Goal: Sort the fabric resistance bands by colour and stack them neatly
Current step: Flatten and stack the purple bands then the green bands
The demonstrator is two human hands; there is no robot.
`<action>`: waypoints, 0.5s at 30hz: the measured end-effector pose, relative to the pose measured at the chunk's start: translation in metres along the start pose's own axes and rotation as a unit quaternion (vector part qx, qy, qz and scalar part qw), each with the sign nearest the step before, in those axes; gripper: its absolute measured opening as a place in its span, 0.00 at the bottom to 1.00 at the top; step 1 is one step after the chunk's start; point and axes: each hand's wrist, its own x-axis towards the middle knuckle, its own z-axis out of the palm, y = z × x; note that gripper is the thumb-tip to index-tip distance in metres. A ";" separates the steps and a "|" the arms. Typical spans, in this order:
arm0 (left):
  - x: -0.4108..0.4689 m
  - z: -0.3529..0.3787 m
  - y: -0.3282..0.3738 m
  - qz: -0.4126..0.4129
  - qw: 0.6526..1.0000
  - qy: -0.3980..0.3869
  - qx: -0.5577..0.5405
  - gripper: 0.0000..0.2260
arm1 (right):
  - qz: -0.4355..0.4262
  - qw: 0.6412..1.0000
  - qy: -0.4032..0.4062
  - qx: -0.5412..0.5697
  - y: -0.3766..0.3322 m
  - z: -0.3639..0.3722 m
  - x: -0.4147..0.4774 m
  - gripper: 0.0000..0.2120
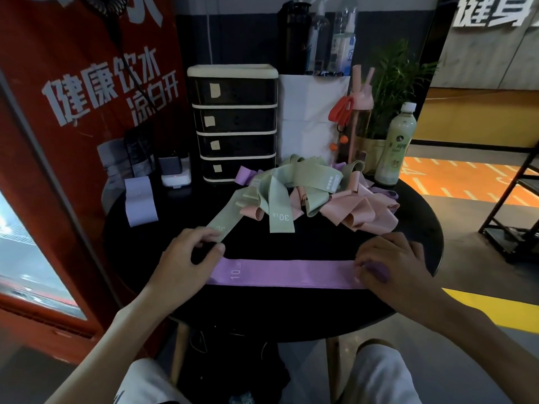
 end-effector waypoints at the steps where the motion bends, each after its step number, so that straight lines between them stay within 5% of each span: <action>1: 0.009 -0.003 -0.001 -0.004 1.000 0.014 -0.015 0.07 | -0.001 1.000 0.002 0.005 -0.003 -0.001 0.004 0.04; 6: 0.062 -0.012 -0.011 -0.031 0.999 -0.008 0.028 0.05 | -0.031 0.998 -0.011 0.050 -0.032 0.002 0.056 0.06; 11: 0.081 -0.003 -0.027 -0.032 0.988 -0.078 0.128 0.18 | -0.068 0.992 -0.036 0.100 -0.070 0.020 0.140 0.05; 15: 0.087 0.002 -0.038 -0.008 0.978 -0.076 0.194 0.16 | -0.055 0.987 -0.030 0.149 -0.084 0.050 0.216 0.03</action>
